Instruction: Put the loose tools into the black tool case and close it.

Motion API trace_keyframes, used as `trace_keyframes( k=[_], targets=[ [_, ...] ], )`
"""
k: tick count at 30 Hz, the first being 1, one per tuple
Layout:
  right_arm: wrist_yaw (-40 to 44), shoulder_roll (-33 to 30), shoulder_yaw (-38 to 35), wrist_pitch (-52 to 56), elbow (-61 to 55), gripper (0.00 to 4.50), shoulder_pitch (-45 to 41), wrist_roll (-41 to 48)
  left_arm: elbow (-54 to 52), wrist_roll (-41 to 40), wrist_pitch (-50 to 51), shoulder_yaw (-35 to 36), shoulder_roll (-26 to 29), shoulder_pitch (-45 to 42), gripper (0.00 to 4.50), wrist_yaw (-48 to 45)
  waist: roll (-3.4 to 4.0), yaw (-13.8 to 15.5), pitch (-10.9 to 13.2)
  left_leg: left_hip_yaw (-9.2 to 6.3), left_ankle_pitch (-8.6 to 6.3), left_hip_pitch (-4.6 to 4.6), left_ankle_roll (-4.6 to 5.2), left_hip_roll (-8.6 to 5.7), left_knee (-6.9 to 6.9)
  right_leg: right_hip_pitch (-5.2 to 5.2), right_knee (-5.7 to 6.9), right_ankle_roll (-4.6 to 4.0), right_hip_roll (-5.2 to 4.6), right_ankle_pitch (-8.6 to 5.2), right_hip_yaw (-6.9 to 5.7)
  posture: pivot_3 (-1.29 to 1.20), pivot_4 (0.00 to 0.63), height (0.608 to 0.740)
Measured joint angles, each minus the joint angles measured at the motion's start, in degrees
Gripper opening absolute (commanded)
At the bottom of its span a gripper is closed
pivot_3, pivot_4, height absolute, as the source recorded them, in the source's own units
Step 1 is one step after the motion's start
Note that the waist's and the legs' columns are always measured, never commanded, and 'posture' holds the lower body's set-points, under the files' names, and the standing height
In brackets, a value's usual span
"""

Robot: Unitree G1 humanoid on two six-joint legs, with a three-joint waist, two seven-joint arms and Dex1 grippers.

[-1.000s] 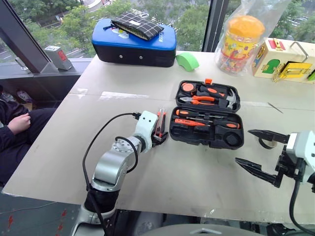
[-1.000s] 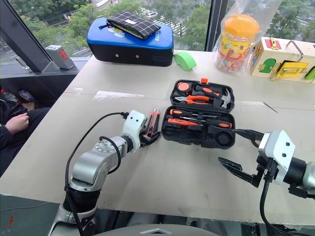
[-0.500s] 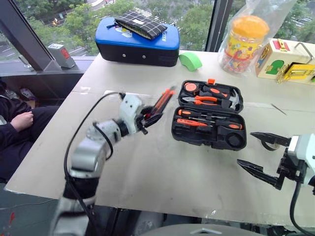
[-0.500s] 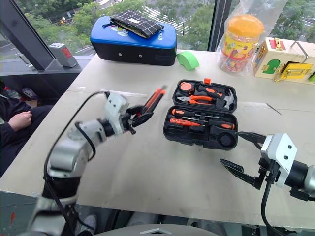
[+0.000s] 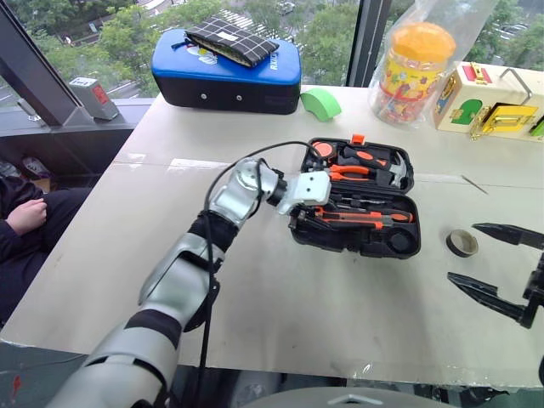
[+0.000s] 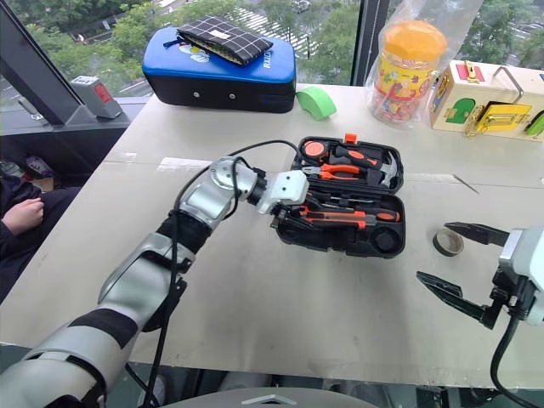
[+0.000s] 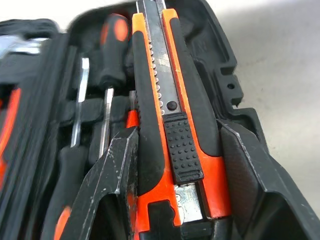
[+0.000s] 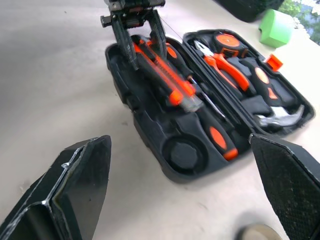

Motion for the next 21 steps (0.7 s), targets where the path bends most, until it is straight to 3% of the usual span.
trace_keyframes(
  k=[16, 18, 21],
  targets=[
    [-0.83, 1.98, -1.23, 0.01, -1.83, 4.5, 1.83, -0.35, -7.27, 3.93, 6.38, -1.2, 3.78, 2.33, 1.68, -2.39, 0.0, -0.57, -0.01, 0.02, 0.0, 0.07, 0.0, 0.23, 0.05, 0.01, 0.14, 0.02, 0.03, -0.01, 0.08, 0.0, 0.15, 0.74],
    [-0.96, 2.09, -1.21, -0.01, -1.83, 4.5, 1.83, -0.44, -7.74, 3.93, 7.61, -1.21, 3.99, 2.33, 2.7, -3.0, 0.0, -0.66, -0.01, 0.0, 0.0, 0.06, 0.0, 0.23, 0.05, 0.01, 0.14, 0.02, 0.06, -0.02, 0.07, 0.0, 0.15, 0.74],
    [-0.99, 2.12, -1.2, -0.05, -1.84, 4.5, 1.82, -0.6, -9.07, 4.02, 9.45, -0.76, 4.71, 2.16, 3.86, -3.23, 0.01, -1.02, -0.02, 0.02, 0.0, 0.07, 0.0, 0.33, 0.03, 0.01, 0.12, 0.02, 0.15, -0.02, 0.1, 0.0, 0.15, 0.74]
  ],
)
